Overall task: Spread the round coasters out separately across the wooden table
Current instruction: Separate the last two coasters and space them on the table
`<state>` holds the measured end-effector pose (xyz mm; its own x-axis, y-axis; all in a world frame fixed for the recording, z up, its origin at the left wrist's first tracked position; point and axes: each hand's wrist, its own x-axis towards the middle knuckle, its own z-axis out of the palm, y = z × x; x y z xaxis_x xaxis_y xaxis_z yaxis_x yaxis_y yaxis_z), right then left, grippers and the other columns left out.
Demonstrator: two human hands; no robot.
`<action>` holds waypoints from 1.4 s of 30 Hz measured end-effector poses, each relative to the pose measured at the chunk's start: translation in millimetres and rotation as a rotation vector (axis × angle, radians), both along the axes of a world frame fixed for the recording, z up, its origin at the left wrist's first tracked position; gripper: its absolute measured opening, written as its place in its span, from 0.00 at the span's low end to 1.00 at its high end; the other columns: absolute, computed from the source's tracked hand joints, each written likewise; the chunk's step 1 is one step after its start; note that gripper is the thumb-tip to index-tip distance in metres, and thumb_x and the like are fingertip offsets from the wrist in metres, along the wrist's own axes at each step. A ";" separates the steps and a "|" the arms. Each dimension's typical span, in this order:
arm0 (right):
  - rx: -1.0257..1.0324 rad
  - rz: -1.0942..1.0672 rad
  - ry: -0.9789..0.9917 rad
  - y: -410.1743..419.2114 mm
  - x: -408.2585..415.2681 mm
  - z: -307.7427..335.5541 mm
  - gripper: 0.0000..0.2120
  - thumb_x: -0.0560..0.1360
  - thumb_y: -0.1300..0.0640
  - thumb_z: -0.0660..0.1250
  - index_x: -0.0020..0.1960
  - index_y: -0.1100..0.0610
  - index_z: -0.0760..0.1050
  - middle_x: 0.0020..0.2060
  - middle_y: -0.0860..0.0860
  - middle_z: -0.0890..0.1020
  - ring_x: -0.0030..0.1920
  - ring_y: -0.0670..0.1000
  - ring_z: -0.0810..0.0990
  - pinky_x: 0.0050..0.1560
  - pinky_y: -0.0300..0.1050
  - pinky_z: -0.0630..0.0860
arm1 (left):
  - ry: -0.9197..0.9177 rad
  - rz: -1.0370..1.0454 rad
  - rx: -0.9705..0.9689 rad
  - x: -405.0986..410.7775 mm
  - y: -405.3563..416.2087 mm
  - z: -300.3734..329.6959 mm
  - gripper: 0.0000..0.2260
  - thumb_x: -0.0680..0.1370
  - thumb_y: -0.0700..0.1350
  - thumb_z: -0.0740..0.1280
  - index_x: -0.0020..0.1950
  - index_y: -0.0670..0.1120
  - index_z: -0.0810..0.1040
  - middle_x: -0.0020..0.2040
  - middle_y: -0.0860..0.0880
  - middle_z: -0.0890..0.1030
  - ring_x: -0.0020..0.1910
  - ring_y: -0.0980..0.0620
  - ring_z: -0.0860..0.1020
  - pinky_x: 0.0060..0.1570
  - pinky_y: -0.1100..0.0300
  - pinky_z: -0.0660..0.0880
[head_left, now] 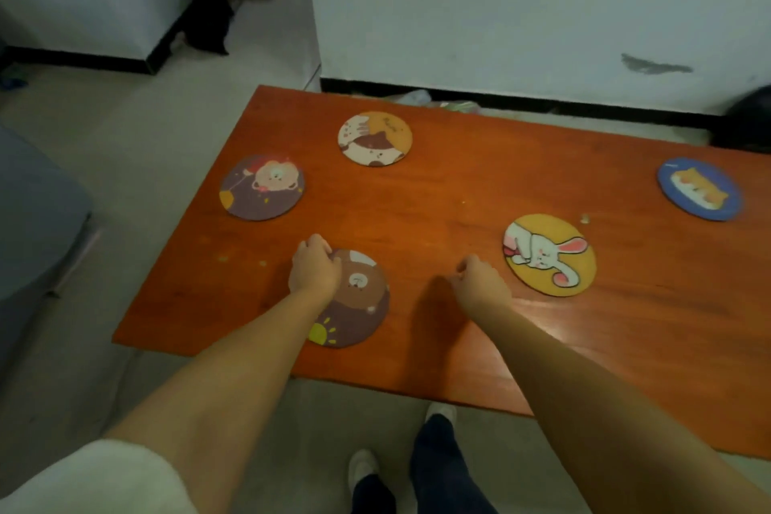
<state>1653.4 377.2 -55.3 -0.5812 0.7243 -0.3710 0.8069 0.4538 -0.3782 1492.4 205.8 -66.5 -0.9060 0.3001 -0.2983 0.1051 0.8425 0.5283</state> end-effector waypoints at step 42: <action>-0.357 -0.603 0.473 248.8 197.5 11.9 0.16 0.76 0.62 0.64 0.33 0.54 0.63 0.31 0.55 0.70 0.40 0.56 0.69 0.45 0.64 0.76 | -0.453 -0.160 0.298 187.3 306.2 27.9 0.06 0.79 0.38 0.63 0.41 0.43 0.72 0.46 0.42 0.78 0.43 0.45 0.78 0.36 0.56 0.77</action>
<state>1851.0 626.0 -43.4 -0.2841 0.8457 -0.4517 0.5933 -0.2149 -0.7757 1679.7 512.1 -38.6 -0.6439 0.5540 -0.5277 -0.0733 0.6419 0.7633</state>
